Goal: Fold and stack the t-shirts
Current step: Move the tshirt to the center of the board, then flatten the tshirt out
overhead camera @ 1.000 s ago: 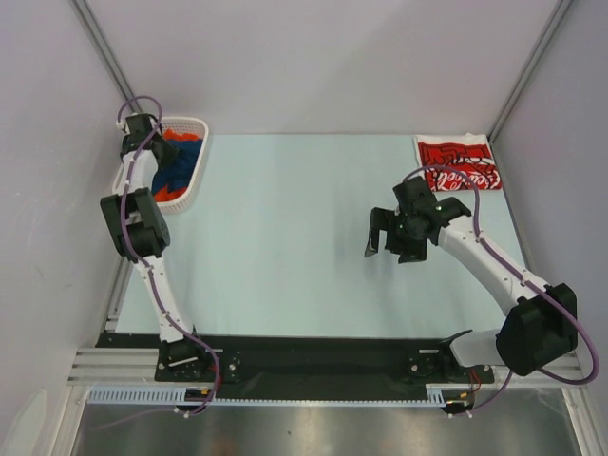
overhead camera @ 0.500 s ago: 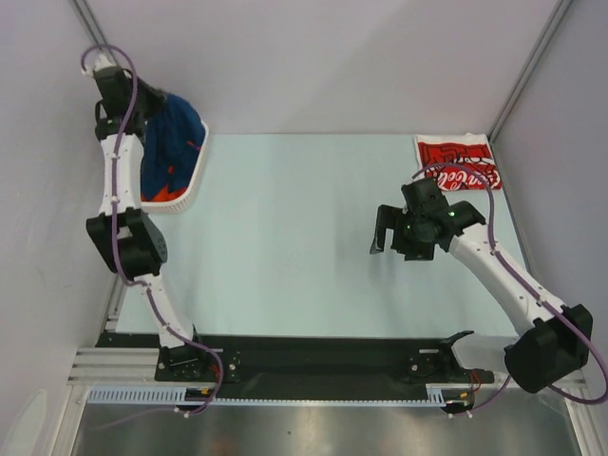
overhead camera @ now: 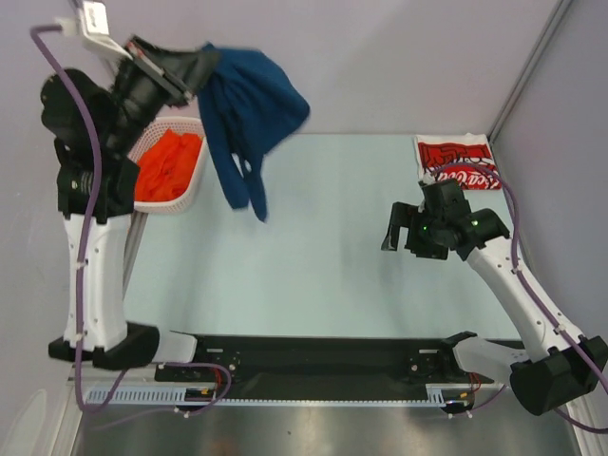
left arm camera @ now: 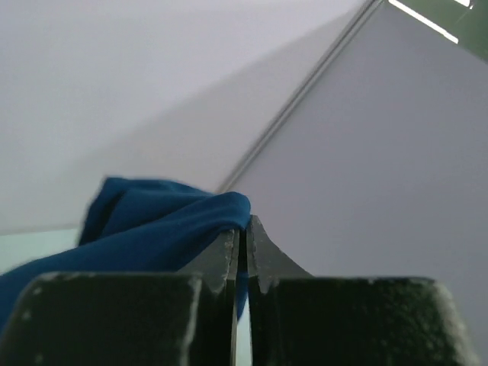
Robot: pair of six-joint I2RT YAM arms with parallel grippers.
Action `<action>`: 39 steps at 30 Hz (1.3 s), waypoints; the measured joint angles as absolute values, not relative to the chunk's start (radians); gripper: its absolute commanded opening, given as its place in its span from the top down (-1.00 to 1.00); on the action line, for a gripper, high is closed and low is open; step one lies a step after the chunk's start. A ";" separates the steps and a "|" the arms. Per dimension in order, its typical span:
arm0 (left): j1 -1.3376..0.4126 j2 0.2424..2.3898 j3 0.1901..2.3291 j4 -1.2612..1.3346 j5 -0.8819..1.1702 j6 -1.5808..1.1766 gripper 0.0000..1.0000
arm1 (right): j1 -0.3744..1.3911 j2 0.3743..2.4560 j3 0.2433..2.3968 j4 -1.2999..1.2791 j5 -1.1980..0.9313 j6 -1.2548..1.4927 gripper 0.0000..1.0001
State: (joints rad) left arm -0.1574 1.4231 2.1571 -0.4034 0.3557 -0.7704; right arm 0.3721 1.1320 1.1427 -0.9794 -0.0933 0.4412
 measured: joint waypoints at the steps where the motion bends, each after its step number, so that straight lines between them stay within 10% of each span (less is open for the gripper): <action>1: -0.179 1.384 2.089 -0.417 0.367 -0.770 0.45 | 0.357 1.129 1.146 -0.983 -0.097 0.440 -1.00; 2: -0.201 1.322 1.976 -0.410 0.369 -0.768 -0.93 | 0.342 1.126 1.151 -0.986 -0.105 0.440 -0.99; 3: -0.212 1.288 1.905 -0.432 0.370 -0.766 -0.99 | 0.330 1.124 1.158 -0.990 -0.114 0.439 -1.00; 13: -0.219 1.192 1.391 -0.702 0.163 -0.706 -0.93 | 0.348 1.122 1.182 -0.999 -0.217 0.410 -0.95; 20: -0.223 0.995 1.192 -0.815 0.047 -0.640 -0.43 | 0.548 1.264 1.066 -0.892 -0.322 0.444 -0.72; 26: -0.266 0.883 0.964 -0.848 0.056 -0.656 -0.40 | 0.683 1.528 1.066 -0.707 -0.403 0.472 -0.18; 39: -0.271 0.658 0.928 -0.927 0.029 -0.664 -0.43 | 0.893 1.700 1.066 -0.445 -0.401 0.617 -0.11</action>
State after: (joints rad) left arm -0.2710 0.6579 0.9279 -0.9268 0.0288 -0.6643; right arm 0.8928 1.6997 1.0660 -0.4450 -0.4007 0.6170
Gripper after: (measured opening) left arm 0.710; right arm 0.562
